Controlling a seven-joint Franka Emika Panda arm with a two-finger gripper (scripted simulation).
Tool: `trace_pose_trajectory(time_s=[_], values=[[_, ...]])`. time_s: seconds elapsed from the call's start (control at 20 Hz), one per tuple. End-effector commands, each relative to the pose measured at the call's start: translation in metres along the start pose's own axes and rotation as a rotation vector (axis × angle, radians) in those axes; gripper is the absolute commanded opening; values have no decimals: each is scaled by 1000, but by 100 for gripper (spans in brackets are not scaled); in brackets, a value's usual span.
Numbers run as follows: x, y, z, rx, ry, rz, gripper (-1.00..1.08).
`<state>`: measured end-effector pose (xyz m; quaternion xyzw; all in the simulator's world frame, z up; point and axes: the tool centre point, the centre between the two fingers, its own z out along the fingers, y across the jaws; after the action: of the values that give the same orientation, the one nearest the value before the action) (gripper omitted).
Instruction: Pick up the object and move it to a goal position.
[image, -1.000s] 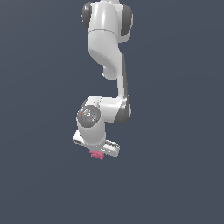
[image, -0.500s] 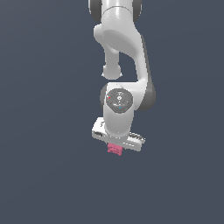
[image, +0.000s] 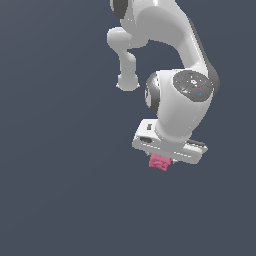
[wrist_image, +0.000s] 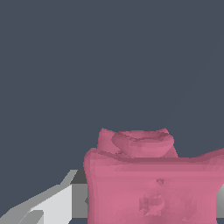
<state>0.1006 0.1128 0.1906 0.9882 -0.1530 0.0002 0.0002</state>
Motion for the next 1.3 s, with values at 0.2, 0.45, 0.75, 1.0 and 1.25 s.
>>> trace_pose_trajectory(time_s=[0.2,0.45,0.75,1.0,1.25], values=[[-17,-54,-43,-1,0,1,-100],[-26,-89,-70,0,0,1,-100],[-31,-112,-88,0,-1,1,-100],[-33,-122,-95,0,-1,1,-100],[-33,-125,-97,0,-1,1,-100]])
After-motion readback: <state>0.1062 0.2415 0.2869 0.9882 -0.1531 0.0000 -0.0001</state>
